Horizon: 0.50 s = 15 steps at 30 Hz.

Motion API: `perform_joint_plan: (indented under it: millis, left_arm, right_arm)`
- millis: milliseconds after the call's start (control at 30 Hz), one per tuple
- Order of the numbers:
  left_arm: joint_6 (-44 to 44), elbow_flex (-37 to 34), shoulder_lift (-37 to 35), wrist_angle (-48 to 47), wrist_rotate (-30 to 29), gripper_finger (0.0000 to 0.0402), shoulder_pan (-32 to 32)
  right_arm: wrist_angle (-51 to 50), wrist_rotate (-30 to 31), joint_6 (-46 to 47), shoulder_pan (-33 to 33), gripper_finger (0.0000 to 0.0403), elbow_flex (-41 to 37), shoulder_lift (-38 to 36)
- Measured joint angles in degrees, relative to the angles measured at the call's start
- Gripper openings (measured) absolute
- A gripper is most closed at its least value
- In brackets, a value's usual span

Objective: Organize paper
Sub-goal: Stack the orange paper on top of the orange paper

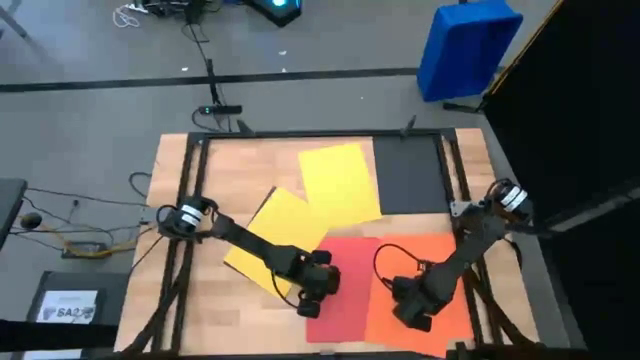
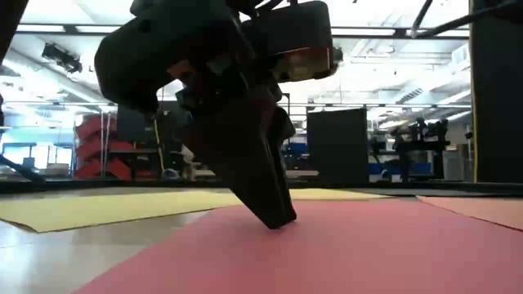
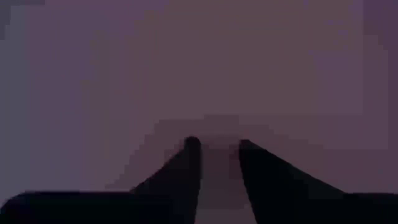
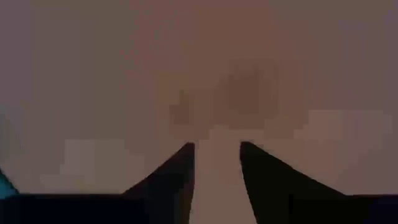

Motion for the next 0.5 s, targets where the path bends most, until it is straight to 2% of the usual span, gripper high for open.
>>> perform_joint_plan:
  millis: [167, 267, 500]
  left_arm:
    - [0.0, -0.1, 0.0, 0.4, 0.0, 0.0095, 0.0]
    - [0.0, -0.1, 0.0, 0.5, 0.1, 0.0095, 0.0]
    - [0.0, -0.1, 0.0, 0.9, 0.2, 0.0095, 0.0]
  right_arm:
    - [9.9, 13.7, -5.8, -2.3, 0.0105, 2.3, 0.0]
    - [16.1, 18.4, -9.7, -4.8, 0.0105, 2.3, 0.2]
    - [26.8, 19.3, -18.9, -11.0, 0.0105, 2.2, 4.2]
